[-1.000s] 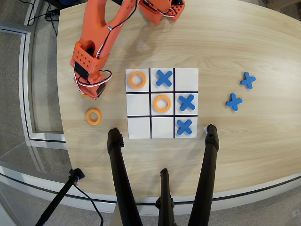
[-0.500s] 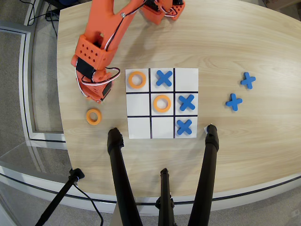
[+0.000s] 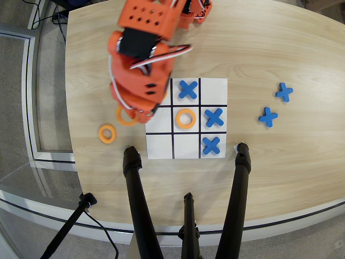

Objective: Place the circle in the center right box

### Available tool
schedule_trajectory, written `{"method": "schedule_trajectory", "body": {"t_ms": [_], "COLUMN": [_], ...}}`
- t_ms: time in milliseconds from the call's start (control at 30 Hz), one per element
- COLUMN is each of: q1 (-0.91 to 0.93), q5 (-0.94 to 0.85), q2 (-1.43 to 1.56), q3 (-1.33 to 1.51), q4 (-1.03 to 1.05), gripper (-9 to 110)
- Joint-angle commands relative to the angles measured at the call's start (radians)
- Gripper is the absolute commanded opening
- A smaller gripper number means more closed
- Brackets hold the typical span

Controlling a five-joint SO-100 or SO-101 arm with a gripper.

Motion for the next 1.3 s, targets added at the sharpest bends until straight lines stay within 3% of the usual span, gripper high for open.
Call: {"method": "schedule_trajectory", "body": {"t_ms": [0,233,500,1267], "q1": [-0.086,-0.195,-0.227,-0.112], "q5": [0.026,0.058,0.069,0.015], "q2": [0.098,0.149,0.017,-0.405], "q3": [0.002,0.009,0.002,-0.006], "q4": [0.064,0.089,-0.074,-0.267], "gripper": [0,0,0,0]}}
